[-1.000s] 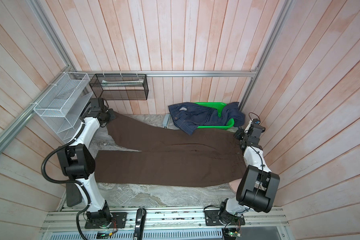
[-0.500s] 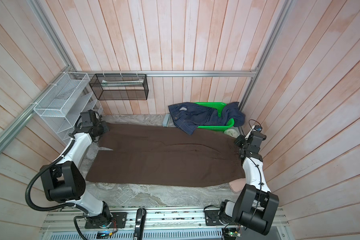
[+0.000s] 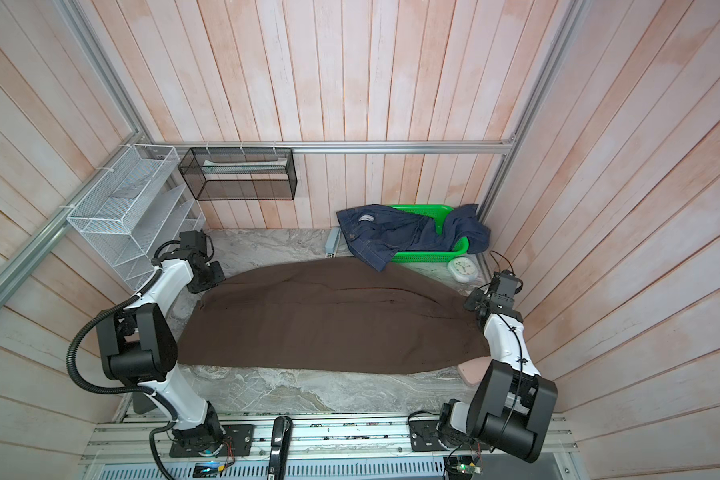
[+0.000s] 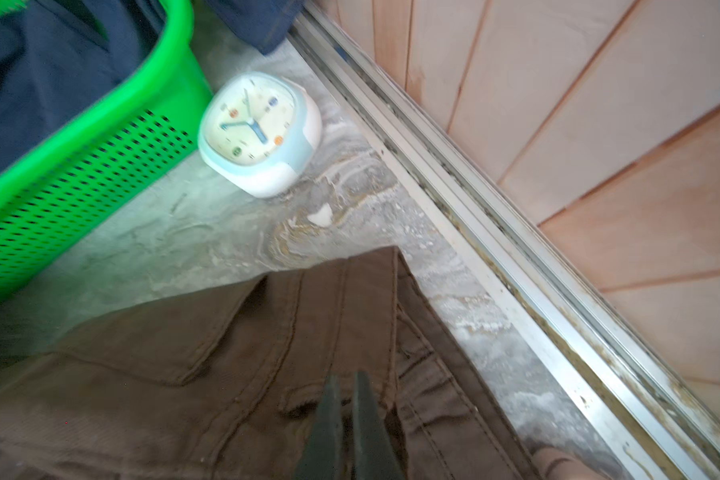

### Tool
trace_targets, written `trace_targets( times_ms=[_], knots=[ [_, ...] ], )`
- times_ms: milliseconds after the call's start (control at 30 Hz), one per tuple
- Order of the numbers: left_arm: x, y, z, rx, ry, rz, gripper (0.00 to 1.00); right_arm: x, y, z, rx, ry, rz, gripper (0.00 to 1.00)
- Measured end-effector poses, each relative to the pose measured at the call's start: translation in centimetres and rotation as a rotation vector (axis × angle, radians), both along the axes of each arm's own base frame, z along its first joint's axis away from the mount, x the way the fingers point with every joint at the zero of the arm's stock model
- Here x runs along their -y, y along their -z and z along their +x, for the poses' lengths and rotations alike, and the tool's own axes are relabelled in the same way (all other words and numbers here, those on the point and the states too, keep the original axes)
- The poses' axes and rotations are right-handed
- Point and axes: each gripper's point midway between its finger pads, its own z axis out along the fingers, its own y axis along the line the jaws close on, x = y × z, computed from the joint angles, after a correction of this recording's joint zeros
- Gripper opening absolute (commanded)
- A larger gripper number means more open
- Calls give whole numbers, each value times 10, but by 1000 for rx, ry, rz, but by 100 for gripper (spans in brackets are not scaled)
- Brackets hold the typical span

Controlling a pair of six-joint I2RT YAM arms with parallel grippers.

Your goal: Fold and stack the trousers

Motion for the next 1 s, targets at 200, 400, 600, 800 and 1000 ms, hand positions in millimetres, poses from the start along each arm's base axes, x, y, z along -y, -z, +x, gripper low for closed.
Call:
trace_targets(
  times_ms=[200,400,600,800,1000],
  knots=[
    [-11,6,-18,-81,-30,56,0,12,8,-15,-75,49,-62,0],
    [-25,9,-29,-125,-64,109,0,18,16,-29,-118,73,-115,0],
    [-51,14,-45,-141,-132,114,0,21,0,-40,-64,96,-168,0],
    [-56,-11,-45,-33,-149,73,0,22,-53,-23,150,105,-210,0],
    [-38,-18,-31,43,-117,-53,0,12,-104,44,312,30,-165,0]
  ],
)
